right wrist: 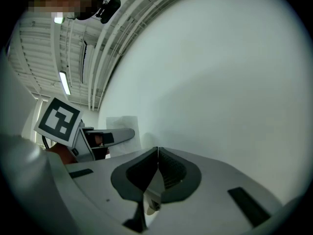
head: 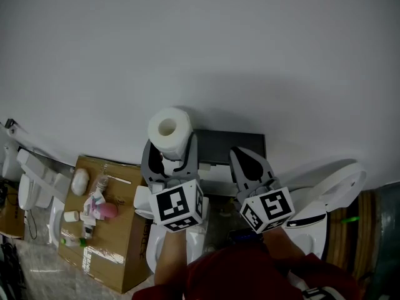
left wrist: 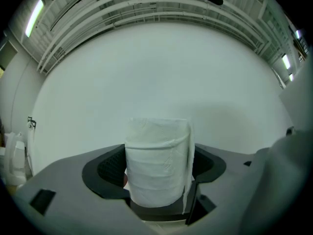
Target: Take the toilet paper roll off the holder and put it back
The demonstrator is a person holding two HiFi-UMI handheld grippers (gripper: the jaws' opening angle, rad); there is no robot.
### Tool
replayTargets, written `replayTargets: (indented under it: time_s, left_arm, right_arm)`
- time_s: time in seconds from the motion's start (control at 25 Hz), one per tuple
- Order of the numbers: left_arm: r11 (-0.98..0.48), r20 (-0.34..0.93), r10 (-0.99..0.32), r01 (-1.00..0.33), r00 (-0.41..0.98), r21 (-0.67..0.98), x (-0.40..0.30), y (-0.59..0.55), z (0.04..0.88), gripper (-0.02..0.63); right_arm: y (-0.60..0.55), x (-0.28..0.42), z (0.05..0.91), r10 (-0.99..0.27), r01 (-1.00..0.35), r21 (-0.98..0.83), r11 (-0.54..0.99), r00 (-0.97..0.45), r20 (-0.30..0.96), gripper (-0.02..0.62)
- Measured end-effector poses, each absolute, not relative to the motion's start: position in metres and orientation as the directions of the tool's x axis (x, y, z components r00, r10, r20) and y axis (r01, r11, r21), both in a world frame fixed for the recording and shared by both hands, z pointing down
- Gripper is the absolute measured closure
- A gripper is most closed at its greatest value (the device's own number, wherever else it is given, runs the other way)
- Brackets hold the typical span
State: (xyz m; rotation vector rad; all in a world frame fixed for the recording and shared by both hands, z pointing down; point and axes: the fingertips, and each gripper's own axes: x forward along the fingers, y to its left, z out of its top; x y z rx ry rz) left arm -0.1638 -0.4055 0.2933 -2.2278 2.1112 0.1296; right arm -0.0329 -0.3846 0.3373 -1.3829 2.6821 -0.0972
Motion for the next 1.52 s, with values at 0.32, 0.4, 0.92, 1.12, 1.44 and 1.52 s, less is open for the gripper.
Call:
replayTargets:
  time_s: [0.32,0.4,0.92,1.12,1.44,1.52]
  left_arm:
    - [-0.050,-0.133,-0.990,-0.999,0.051,-0.009,-0.164,-0.365,0.277,0.195]
    - [-0.043,-0.121,-0.992,-0.999,0.044,-0.009,-0.166,-0.355,0.282,0.195]
    - [0.002,-0.038,-0.999,-0.999,-0.004,0.047,-0.171,-0.314,0.356,0.195]
    - [0.002,-0.031,-0.999,-0.999,-0.004,0.050,-0.168,-0.315,0.365,0.195]
    - [0.001,-0.039,-0.999,-1.000,-0.002,0.022,-0.164,-0.315,0.361,0.198]
    - [0.002,-0.046,-0.999,-1.000,-0.003,0.023,-0.165,-0.314,0.361,0.196]
  right_arm:
    - [-0.380,-0.036,0.339,-0.813,-0.804,-0.119,0.582,-0.576,-0.082,0.577]
    - [-0.378,-0.037,0.338,-0.810,-0.802,-0.118,0.586,-0.580,-0.083,0.577]
    - [-0.363,-0.036,0.345,-0.806,-0.799,-0.105,0.592,-0.588,-0.066,0.577]
    - [-0.361,-0.033,0.347,-0.809,-0.802,-0.101,0.588,-0.585,-0.058,0.577]
    - [-0.362,-0.031,0.346,-0.816,-0.809,-0.110,0.578,-0.575,-0.058,0.577]
    - [-0.361,-0.032,0.346,-0.812,-0.805,-0.103,0.584,-0.581,-0.059,0.577]
